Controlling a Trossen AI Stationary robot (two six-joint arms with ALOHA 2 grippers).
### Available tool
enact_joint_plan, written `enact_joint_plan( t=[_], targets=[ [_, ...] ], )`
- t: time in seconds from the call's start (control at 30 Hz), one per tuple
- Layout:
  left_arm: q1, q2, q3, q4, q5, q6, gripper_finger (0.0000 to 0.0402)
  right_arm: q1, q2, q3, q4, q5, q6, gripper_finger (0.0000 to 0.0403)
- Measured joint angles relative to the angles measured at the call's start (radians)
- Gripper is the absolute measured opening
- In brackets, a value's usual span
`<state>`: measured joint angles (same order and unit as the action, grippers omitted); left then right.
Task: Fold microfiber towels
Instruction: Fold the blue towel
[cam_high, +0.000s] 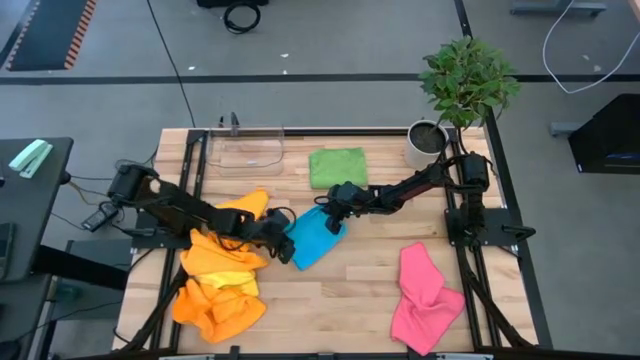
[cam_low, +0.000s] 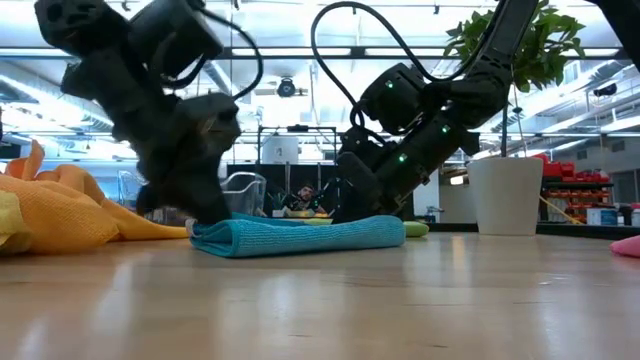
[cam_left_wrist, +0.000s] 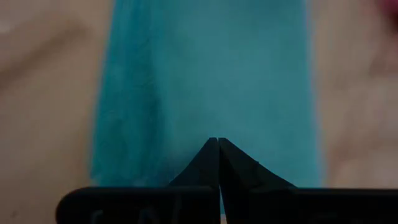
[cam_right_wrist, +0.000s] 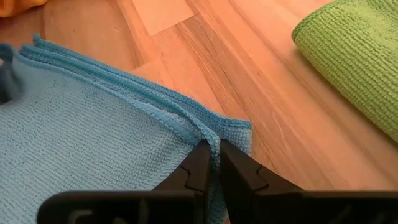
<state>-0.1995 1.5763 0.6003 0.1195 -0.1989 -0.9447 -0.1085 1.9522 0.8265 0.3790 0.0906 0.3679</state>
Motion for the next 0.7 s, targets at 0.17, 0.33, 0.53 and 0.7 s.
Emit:
enact_joint_plan(
  t=[0.17, 0.33, 0.53, 0.7],
  targets=[
    [0.013, -0.001, -0.001, -0.054, -0.064, 0.005, 0.0004, 0.0, 0.0, 0.0, -0.002, 0.001, 0.008, 0.0039],
    [0.012, -0.002, 0.001, -0.077, -0.077, 0.01, 0.0003, 0.0, 0.0, 0.0, -0.003, 0.002, 0.011, 0.0039],
    [0.012, -0.001, 0.001, -0.119, -0.079, 0.007, 0.0003, 0.0, 0.0, 0.0, 0.004, 0.002, 0.01, 0.0042],
    [0.012, 0.0, 0.001, -0.122, -0.08, 0.013, 0.0003, -0.012, -0.053, -0.009, -0.025, -0.026, 0.008, 0.006]
  ],
)
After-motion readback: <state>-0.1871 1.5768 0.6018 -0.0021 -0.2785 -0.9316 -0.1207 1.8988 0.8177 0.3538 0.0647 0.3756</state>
